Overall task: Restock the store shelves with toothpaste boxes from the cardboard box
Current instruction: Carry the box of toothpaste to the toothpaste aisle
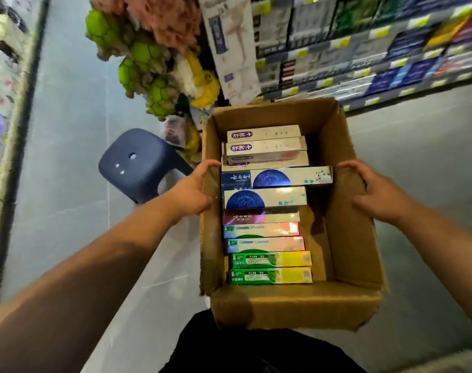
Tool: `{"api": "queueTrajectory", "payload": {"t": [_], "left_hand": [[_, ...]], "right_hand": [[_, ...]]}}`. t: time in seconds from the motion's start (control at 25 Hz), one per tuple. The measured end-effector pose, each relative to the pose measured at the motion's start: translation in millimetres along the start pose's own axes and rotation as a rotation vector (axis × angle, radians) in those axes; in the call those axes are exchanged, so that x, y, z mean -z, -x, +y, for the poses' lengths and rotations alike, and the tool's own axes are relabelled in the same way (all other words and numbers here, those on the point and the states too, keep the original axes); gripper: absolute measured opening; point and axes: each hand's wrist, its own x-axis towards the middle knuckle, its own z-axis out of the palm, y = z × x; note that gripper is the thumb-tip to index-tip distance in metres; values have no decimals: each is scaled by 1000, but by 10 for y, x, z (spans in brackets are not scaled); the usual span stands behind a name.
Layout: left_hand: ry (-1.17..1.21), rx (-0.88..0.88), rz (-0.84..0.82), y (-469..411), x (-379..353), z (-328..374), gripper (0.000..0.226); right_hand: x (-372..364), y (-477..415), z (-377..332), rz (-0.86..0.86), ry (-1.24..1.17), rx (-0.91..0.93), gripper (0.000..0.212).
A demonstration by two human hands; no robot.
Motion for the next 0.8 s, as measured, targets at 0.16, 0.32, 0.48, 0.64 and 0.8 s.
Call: {"api": "queueTrajectory", "payload": {"t": [0.16, 0.32, 0.48, 0.64, 0.8], "left_hand": [[-113, -102, -170, -782, -487, 954, 79], [-223, -212, -312, -1525, -985, 1818, 81], [-333, -333, -487, -2246, -1544, 2861, 79], [-422, -442, -589, -2752, -2076, 3876, 76], [-508, -511, -666, -3272, -2716, 4838, 74]], "right_hand": [[594, 232, 787, 180, -99, -147, 72], [1182, 368, 1413, 272, -259, -252, 74], [1762, 497, 1803, 438, -360, -415, 72], [2292, 512, 2212, 576, -449, -509, 74], [2937, 440, 2727, 698, -536, -545, 75]]}}
